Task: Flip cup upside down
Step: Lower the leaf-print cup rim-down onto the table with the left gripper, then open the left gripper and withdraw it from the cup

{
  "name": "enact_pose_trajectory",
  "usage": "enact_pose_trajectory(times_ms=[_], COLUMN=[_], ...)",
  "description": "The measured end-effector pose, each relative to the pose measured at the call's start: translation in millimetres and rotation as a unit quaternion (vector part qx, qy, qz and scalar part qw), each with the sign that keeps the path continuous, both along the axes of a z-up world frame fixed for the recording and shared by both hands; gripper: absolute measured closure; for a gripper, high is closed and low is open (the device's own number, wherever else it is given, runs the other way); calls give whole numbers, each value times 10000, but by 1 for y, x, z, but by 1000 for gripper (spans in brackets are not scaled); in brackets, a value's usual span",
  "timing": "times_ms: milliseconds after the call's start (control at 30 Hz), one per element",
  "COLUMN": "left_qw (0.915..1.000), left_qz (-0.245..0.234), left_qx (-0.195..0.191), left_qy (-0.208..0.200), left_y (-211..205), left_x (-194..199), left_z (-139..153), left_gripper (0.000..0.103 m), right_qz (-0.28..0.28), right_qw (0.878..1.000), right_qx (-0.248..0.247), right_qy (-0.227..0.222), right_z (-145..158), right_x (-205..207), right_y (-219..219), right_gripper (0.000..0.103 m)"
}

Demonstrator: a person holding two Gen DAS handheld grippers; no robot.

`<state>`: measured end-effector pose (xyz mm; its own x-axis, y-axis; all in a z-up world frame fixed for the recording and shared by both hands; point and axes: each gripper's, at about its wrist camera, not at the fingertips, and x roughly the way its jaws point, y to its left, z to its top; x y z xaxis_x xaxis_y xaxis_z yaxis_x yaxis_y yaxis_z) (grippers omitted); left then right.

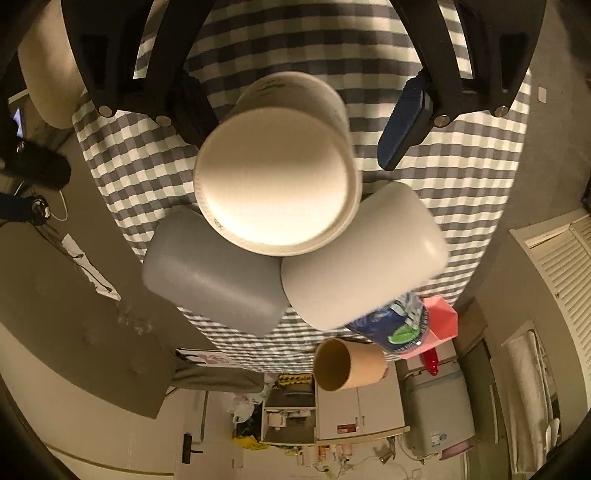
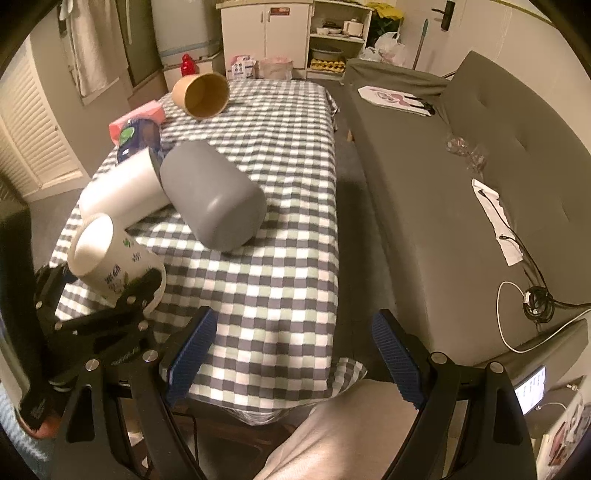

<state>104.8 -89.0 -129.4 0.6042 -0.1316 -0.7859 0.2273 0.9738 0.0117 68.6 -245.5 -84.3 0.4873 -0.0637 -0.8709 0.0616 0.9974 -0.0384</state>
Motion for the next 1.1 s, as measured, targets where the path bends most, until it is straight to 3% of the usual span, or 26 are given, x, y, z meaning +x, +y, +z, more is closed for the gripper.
enact_pose_trajectory(times_ms=[467, 633, 833, 933, 1100], left_qw=[9931, 9881, 9850, 9848, 9862], left_qz=[211, 268, 489, 664, 833], left_qx=[-708, -728, -639, -595, -552], left_qy=[-914, -1327, -1527, -1487, -1320], left_y=[31, 47, 69, 82, 96], left_x=[-43, -66, -91, -99, -110], left_z=[75, 93, 87, 76, 60], left_gripper=[17, 17, 13, 10, 9], right_qz=[-192, -101, 198, 278, 305], right_qw=[9962, 9924, 9855, 9824, 9790], right_qx=[204, 338, 400, 401, 368], right_qy=[-819, -1179, -1634, -1804, -1980], right_z=[35, 40, 36, 30, 15], right_x=[-35, -51, -70, -76, -84], right_y=[-1, 9, 31, 41, 52], right_gripper=[17, 17, 16, 9, 7])
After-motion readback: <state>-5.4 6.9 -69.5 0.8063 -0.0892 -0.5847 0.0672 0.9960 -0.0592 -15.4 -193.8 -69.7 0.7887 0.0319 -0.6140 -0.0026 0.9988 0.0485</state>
